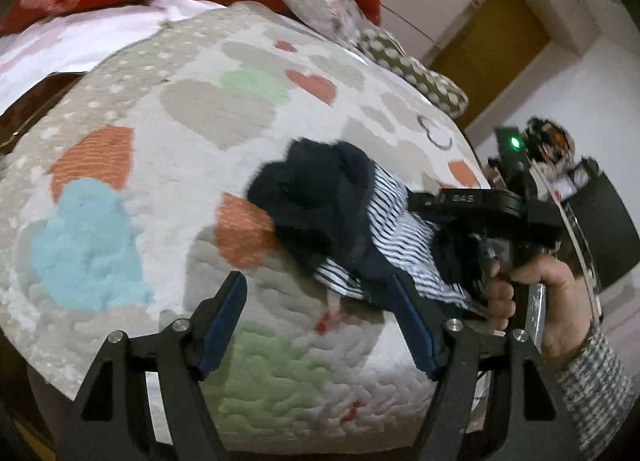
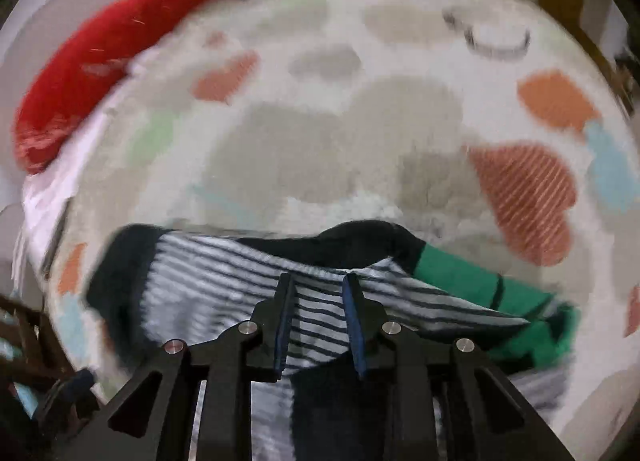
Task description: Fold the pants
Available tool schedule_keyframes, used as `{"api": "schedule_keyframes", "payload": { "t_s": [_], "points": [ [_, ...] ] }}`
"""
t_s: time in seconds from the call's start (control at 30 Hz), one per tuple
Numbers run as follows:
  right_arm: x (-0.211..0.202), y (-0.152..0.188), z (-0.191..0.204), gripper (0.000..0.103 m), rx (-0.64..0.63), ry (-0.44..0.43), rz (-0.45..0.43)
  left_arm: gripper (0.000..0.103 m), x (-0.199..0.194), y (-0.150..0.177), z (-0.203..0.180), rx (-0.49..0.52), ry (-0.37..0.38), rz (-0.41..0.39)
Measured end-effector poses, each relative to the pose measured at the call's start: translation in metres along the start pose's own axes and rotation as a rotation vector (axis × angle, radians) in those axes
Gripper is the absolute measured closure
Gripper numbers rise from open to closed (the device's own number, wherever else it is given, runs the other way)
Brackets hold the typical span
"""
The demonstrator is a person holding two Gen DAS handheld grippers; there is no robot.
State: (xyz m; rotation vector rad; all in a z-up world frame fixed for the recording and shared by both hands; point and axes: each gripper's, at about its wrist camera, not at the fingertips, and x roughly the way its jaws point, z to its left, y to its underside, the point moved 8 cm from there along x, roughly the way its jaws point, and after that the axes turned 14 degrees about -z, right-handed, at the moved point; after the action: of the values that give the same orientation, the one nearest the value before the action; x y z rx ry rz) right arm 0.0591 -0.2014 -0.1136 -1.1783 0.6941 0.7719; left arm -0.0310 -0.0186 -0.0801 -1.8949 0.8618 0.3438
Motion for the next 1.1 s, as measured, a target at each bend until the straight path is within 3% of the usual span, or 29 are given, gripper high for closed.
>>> {"api": "schedule_keyframes", "payload": {
  "t_s": [0.17,0.3,0.43,0.6,0.73,0.87,1.0,1.03,1.07,1.1],
  "points": [
    [-0.025,-0.018,0.008,0.075,0.030,0.014,-0.091,0.023,-0.007,-0.008,0.027,-0.061,-0.041,-0.023],
    [-0.043,-0.026,0.041,0.064,0.024,-0.077,-0.100,0.023,-0.005,-0.005,0.042,-0.092,-0.070,-0.009],
    [-0.044,-0.020,0.086,0.056,-0.026,-0.155,-0.060,0.023,-0.012,-0.006,0.046,-0.074,-0.089,-0.026],
    [-0.026,-0.001,0.135,0.045,-0.056,-0.231,0.067,0.023,-0.017,-0.010,0.062,-0.105,-0.121,-0.040],
    [-0.006,0.003,0.157,0.030,-0.185,-0.130,0.086,0.023,-0.017,-0.008,0.070,-0.138,-0.120,-0.032],
    [0.018,0.009,0.173,0.023,-0.282,-0.029,0.112,0.023,-0.019,-0.006,0.070,-0.142,-0.113,-0.032],
    [0.036,0.019,0.175,0.022,-0.367,0.081,0.127,0.023,-0.019,-0.003,0.063,-0.128,-0.094,-0.028],
    [0.036,0.020,0.174,0.026,-0.362,0.091,0.124,0.023,-0.019,-0.003,0.061,-0.124,-0.088,-0.029],
    [0.035,0.018,0.174,0.043,-0.362,0.098,0.115,0.023,-0.018,-0.003,0.059,-0.123,-0.082,-0.030],
    [0.031,0.014,0.172,0.049,-0.349,0.097,0.101,0.023,-0.018,-0.004,0.058,-0.125,-0.077,-0.031]
  ]
}}
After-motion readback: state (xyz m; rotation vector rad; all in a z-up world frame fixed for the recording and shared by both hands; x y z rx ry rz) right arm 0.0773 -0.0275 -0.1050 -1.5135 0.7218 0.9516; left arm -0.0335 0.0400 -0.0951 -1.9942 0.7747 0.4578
